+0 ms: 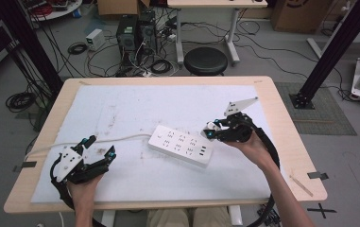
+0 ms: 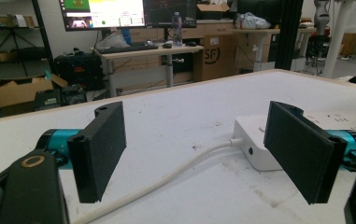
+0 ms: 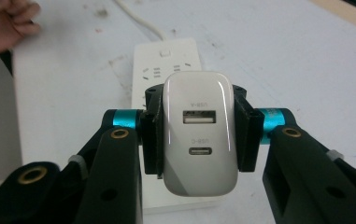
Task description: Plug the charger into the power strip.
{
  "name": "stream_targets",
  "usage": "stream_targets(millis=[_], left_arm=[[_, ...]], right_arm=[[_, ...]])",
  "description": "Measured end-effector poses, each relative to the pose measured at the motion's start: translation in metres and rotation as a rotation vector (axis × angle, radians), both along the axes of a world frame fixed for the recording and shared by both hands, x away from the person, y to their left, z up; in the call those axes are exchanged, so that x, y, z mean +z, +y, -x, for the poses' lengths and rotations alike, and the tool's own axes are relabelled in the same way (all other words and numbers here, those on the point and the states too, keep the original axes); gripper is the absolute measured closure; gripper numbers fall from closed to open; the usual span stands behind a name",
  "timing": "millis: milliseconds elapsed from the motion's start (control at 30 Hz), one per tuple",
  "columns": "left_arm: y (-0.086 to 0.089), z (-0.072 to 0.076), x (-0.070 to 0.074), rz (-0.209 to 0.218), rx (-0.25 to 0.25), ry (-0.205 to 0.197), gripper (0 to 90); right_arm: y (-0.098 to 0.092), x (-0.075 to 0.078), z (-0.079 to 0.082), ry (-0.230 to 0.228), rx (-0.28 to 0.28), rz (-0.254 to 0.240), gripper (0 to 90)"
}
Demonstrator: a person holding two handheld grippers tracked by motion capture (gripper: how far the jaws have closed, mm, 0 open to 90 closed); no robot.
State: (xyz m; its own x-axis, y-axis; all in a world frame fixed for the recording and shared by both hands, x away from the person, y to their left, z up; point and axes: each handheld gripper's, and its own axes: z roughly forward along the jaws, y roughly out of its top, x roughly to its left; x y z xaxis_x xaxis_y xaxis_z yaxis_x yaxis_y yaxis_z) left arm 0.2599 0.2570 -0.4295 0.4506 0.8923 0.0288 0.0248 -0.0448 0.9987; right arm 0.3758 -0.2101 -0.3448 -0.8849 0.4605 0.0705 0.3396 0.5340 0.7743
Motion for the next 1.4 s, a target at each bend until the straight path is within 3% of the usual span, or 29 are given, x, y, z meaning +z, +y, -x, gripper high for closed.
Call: stream_targets(millis=[133,167,233,367,500,767,1067,1200,1400], left_arm=[[-0.001,-0.001,0.003,-0.009,-0.005,0.001,21.0],[-0.001,-0.001,0.003,-0.009,-0.005,0.001,21.0],[-0.001,-0.002,0.002,0.005,-0.002,0.004,21.0],[-0.002,0.000,0.001,-0.006,-0.002,-0.003,21.0],[-0.003,0.000,0.003,-0.008,-0.008,-0.002,21.1],[-0.004,0.000,0.002,0.001,-0.011,-0.003,21.2],[-0.006,-0.001,0.002,-0.005,-0.017,-0.002,21.6],[-0.007,-0.002,0.002,-0.010,-0.015,0.000,21.7],[-0.008,-0.002,0.001,-0.009,-0.016,0.001,21.7]], right_arm=[[0.020,0.000,-0.008,0.013,0.024,0.125,63.1],[0.020,0.000,-0.008,0.013,0.024,0.125,63.1],[0.033,-0.002,-0.015,0.032,0.051,0.182,63.2],[0.046,-0.004,-0.023,0.034,0.076,0.229,63.2],[0.053,-0.008,-0.030,0.076,0.114,0.213,63.3],[0.061,-0.015,-0.033,0.093,0.138,0.233,63.3],[0.066,-0.021,-0.035,0.083,0.148,0.259,63.3],[0.067,-0.024,-0.037,0.099,0.143,0.289,63.4],[0.070,-0.027,-0.037,0.093,0.157,0.286,63.4]])
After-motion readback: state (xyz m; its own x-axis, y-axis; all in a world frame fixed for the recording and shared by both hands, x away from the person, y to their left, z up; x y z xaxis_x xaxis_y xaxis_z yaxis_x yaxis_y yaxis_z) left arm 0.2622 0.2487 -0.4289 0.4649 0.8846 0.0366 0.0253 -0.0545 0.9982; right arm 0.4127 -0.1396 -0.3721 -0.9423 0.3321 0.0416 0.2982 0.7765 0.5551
